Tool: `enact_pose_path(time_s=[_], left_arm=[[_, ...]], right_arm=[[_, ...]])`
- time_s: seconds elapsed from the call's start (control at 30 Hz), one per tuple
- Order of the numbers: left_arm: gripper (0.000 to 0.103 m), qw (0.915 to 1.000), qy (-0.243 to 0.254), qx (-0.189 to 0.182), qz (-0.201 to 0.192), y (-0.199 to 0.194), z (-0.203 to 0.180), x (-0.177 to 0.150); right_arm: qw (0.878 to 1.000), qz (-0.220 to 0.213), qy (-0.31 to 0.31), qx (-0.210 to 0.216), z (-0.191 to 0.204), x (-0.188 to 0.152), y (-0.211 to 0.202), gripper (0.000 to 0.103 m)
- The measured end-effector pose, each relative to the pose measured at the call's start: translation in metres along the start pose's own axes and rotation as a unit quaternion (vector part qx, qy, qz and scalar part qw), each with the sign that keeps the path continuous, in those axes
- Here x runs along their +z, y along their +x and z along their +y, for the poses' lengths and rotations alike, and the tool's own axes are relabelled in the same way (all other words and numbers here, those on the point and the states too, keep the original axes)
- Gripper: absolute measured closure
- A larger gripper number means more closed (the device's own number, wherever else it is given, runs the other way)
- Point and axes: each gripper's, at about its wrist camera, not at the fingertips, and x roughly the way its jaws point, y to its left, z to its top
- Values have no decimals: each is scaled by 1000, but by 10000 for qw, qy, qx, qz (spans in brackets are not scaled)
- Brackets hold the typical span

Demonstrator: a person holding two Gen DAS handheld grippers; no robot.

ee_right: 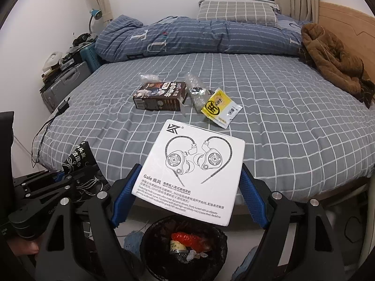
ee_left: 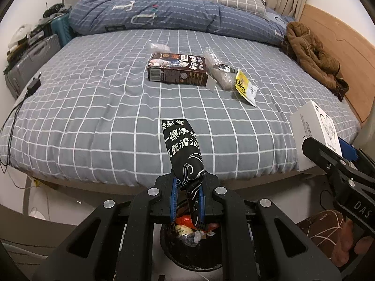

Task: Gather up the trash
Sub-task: 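Carry the wet-wipe packet and earphone box over the black trash bin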

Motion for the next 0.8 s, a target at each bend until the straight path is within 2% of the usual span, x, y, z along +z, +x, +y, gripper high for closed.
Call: enact_pose_path(time_s=[0.8], left_arm=[[90, 9998, -95, -28, 185, -7, 3, -58]], right_arm=[[9995, 263, -188, 51, 15, -56, -11, 26]])
